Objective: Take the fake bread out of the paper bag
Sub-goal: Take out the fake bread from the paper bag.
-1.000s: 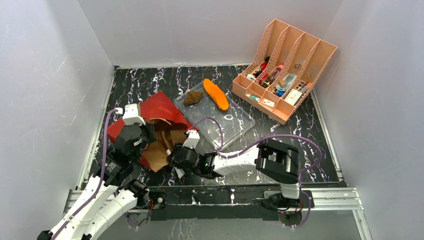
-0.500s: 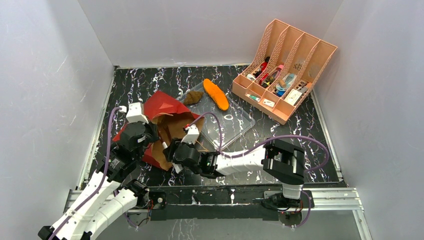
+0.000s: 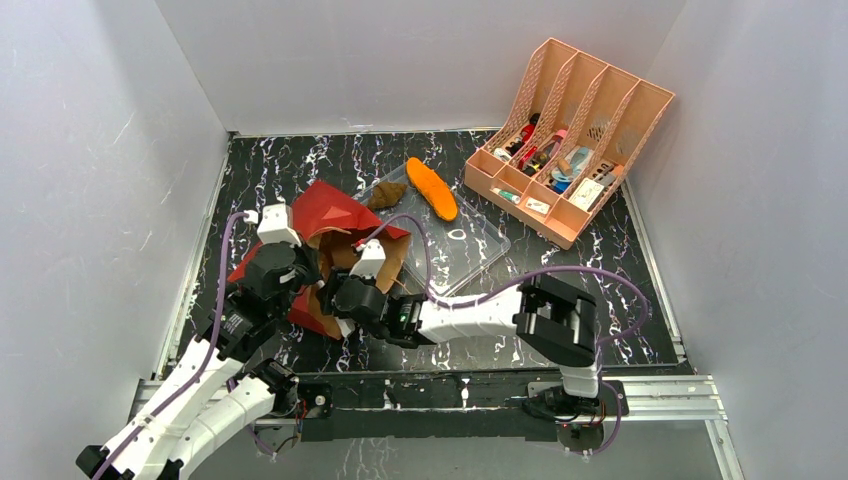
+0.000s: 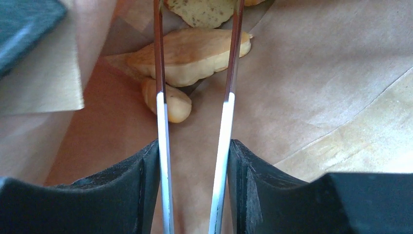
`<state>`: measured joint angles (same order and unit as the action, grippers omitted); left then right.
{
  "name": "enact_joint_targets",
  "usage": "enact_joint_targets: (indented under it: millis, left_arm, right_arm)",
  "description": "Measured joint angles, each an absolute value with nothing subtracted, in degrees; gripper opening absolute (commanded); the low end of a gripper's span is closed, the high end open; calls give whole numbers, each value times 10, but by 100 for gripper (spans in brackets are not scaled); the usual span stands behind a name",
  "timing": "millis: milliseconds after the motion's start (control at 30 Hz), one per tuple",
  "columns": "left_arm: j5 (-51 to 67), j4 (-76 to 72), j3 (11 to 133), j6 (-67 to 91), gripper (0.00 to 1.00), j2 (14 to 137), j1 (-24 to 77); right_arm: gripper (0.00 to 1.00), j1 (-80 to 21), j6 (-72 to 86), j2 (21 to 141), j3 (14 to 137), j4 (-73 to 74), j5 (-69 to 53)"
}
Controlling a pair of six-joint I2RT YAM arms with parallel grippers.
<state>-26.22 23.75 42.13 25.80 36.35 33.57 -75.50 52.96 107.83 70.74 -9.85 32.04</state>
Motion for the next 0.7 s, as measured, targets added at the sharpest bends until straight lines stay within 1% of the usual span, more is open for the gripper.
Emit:
enact_joint_targets:
  millis: [333,700]
  left_arm:
    - [-261,237,423,258,0,367,343]
    - [-261,235,423,258,0,371,350]
  right_arm:
    - [46,-745,510,1127,753,-27,338]
    - [47,-727,485,1176,812,5,343]
